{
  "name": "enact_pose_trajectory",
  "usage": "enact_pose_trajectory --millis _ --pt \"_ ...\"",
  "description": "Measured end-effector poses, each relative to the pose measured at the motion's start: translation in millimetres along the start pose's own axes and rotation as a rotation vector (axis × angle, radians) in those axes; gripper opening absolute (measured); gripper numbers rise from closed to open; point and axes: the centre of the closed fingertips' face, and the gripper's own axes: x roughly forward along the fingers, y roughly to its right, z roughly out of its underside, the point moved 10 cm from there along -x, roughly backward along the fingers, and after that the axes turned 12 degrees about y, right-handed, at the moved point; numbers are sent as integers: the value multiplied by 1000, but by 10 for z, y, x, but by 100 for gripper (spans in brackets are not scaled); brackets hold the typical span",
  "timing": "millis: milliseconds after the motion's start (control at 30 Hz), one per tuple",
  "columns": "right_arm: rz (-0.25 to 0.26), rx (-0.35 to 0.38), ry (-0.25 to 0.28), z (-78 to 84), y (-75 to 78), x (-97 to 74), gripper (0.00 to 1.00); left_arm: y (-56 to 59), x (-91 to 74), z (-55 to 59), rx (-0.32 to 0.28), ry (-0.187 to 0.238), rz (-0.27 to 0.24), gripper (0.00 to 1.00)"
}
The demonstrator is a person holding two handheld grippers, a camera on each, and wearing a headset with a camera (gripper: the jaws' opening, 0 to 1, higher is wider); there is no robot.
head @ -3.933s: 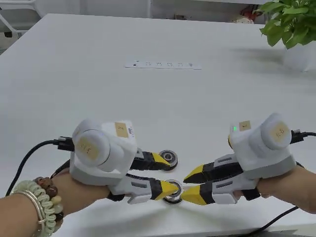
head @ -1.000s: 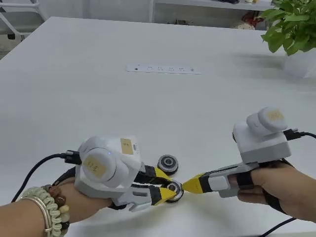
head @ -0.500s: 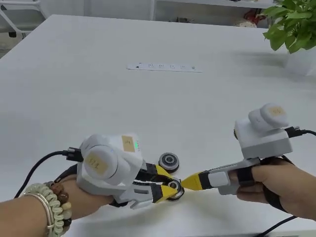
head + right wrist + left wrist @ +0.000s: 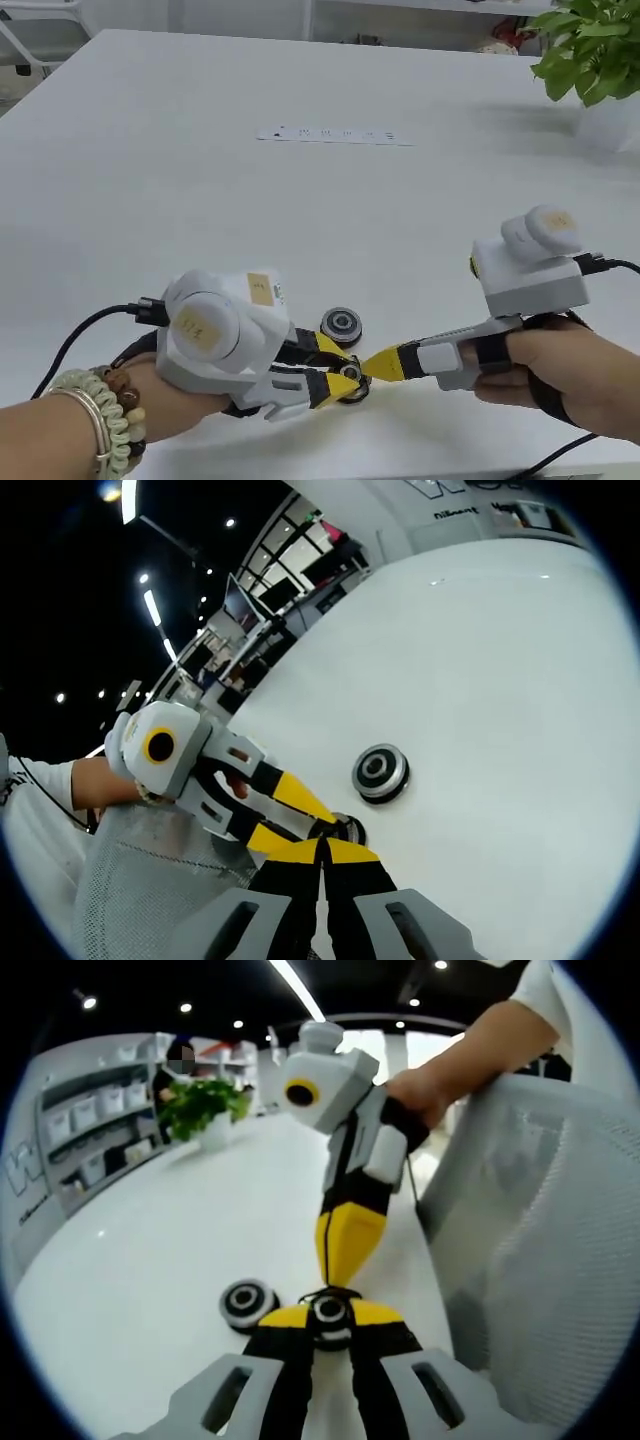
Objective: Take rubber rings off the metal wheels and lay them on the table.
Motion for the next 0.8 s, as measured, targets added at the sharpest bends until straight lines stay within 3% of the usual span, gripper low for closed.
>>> enact_pose_trajectory --millis 133,267,600,800 --pt "-5 -2 2 -5 -3 3 0 1 -1 1 0 0 -1 14" --pt "-26 13 37 -38 -25 9 0 1 0 1 -2 0 -2 14" --pt "9 -30 8 -5 -14 17 0 3 -1 3 -36 7 -16 14" --pt "25 -33 1 2 -39 24 0 -26 -19 -32 -79 -22 -7 14"
